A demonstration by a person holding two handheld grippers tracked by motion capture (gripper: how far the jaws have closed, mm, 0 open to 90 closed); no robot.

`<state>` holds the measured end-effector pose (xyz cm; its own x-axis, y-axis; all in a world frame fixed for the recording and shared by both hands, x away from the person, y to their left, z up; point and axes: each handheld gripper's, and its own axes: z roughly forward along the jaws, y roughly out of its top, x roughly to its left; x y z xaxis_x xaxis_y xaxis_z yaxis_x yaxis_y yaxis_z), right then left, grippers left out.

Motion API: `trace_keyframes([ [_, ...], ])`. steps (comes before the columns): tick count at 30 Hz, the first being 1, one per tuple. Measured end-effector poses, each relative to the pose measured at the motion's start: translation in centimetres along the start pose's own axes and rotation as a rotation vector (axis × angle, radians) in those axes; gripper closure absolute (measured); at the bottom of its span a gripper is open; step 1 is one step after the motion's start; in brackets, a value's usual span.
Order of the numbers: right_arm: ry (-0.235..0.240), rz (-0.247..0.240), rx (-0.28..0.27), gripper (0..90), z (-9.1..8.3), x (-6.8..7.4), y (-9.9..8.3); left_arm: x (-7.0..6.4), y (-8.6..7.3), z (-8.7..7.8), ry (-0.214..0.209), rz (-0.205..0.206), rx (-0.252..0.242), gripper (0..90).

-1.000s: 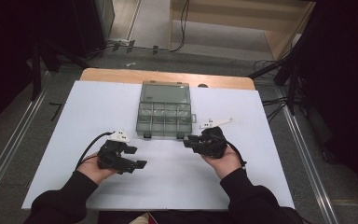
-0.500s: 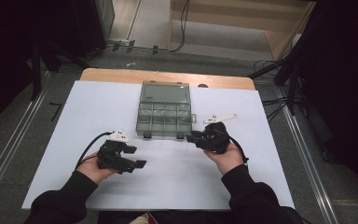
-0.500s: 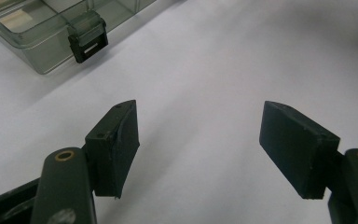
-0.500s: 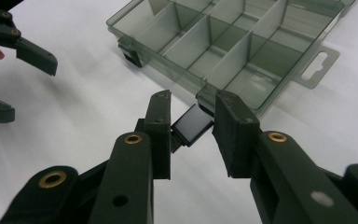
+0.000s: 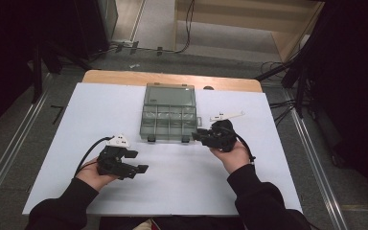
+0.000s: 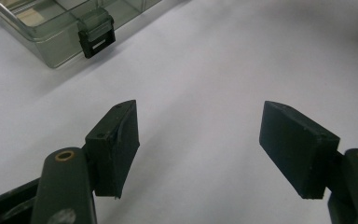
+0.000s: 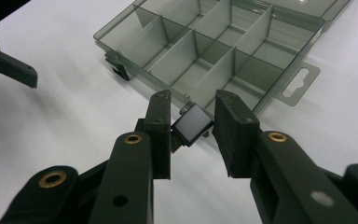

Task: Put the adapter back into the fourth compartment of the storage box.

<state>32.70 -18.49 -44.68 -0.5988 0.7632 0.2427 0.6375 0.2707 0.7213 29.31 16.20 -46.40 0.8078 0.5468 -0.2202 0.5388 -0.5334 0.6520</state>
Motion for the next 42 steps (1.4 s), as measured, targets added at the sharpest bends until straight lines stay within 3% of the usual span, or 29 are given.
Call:
trace_keyframes([
  [18, -0.010, 0.004, -0.016, 66.0, 0.7, -0.9, 1.4, -0.1, -0.9, -0.7, 0.025, -0.022, -0.006, 29.1],
  [42, -0.022, 0.016, -0.010, 65.9, 3.2, -2.5, 4.0, -0.1, -2.3, -1.8, 0.072, -0.060, -0.027, 29.1],
])
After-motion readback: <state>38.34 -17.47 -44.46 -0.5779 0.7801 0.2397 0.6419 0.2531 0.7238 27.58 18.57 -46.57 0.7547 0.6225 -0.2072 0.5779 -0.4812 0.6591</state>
